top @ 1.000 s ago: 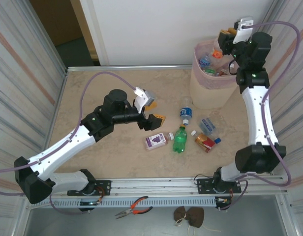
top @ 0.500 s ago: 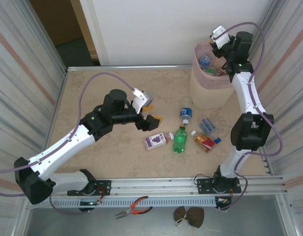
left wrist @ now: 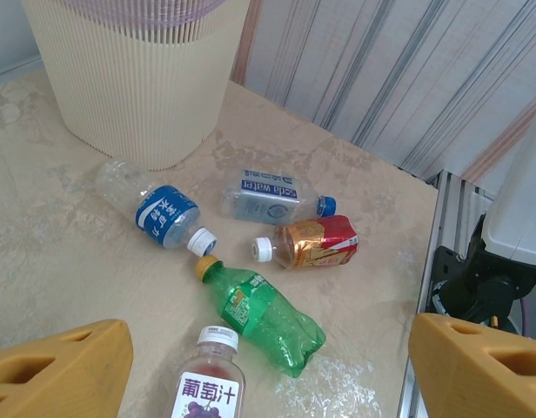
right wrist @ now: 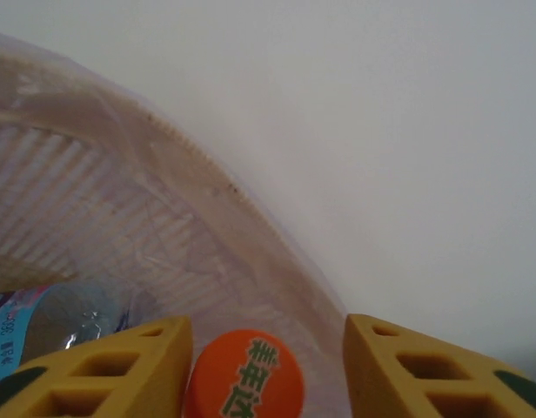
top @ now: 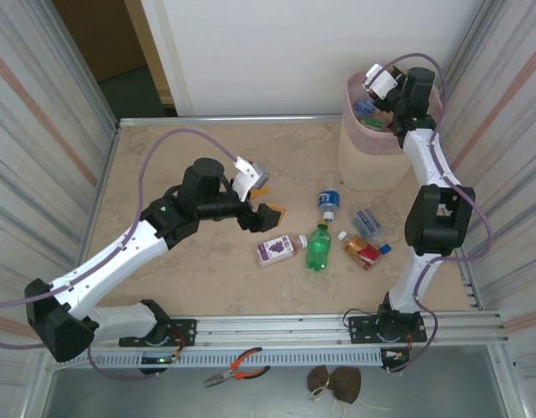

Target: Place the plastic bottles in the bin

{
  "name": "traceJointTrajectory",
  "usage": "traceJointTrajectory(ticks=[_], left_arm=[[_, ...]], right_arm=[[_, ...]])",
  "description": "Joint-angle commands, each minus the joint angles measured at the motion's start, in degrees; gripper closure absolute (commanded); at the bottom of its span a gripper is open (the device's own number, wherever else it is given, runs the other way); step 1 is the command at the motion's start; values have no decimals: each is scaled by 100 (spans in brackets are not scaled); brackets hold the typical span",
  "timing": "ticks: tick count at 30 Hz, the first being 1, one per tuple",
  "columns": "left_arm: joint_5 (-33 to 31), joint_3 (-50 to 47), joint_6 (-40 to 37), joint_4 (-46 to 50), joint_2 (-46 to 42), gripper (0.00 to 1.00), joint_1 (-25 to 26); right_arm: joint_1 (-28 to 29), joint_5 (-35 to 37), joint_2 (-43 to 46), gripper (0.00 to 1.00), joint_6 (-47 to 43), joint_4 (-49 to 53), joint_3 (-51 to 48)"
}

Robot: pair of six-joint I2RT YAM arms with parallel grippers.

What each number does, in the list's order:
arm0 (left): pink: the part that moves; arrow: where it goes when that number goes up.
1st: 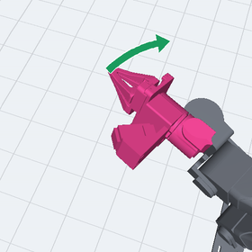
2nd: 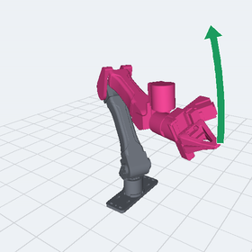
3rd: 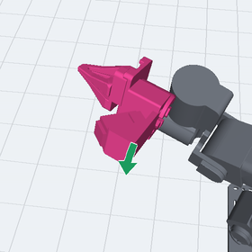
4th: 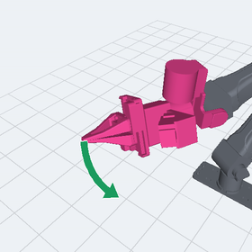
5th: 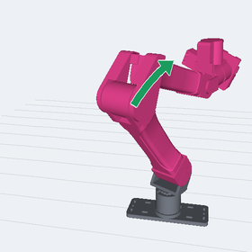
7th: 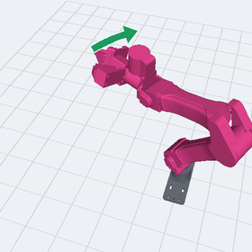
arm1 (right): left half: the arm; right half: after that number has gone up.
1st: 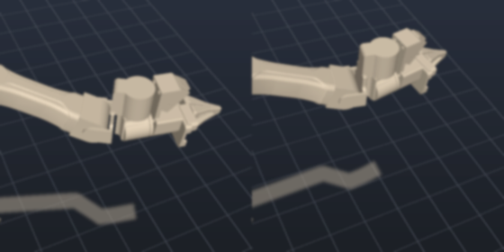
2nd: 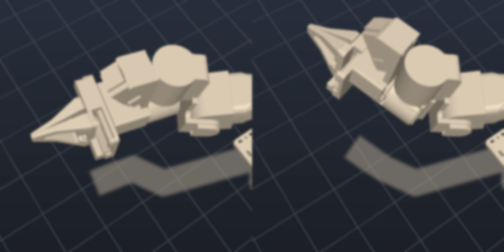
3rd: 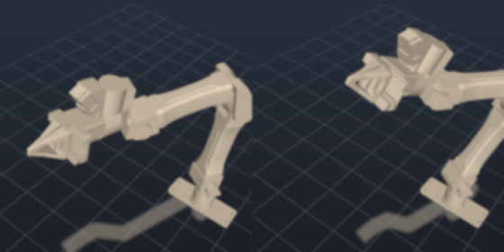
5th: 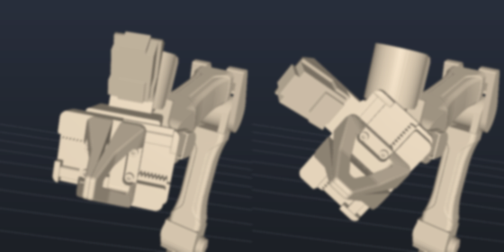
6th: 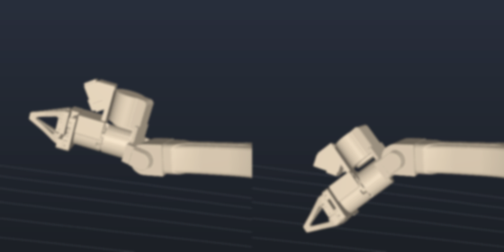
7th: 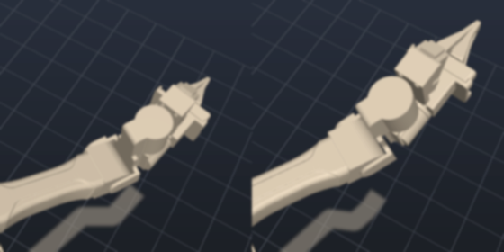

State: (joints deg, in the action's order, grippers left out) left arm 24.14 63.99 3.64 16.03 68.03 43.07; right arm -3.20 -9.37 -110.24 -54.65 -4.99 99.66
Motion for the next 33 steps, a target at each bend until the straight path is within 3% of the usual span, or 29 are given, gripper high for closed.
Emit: traceJointTrajectory(ticks=[1,13,24,28,33], left_arm=[[31,110,2,63,-112,17,-35],[-26,8,88,235,-287,17,-40],[-61,162,-93,899,141,18,-35],[-84,155,-123,976,287,19,-32],[-16,9,-113,775,367,19,-35]], right_arm=[[20,207,94,42,-28,-313,-210],[360,312,1586,30,1752,131,-764],[416,441,2927,30,4270,1233,-1344],[177,495,2734,46,5558,1723,-909],[-295,-180,1798,60,6573,2122,26]])
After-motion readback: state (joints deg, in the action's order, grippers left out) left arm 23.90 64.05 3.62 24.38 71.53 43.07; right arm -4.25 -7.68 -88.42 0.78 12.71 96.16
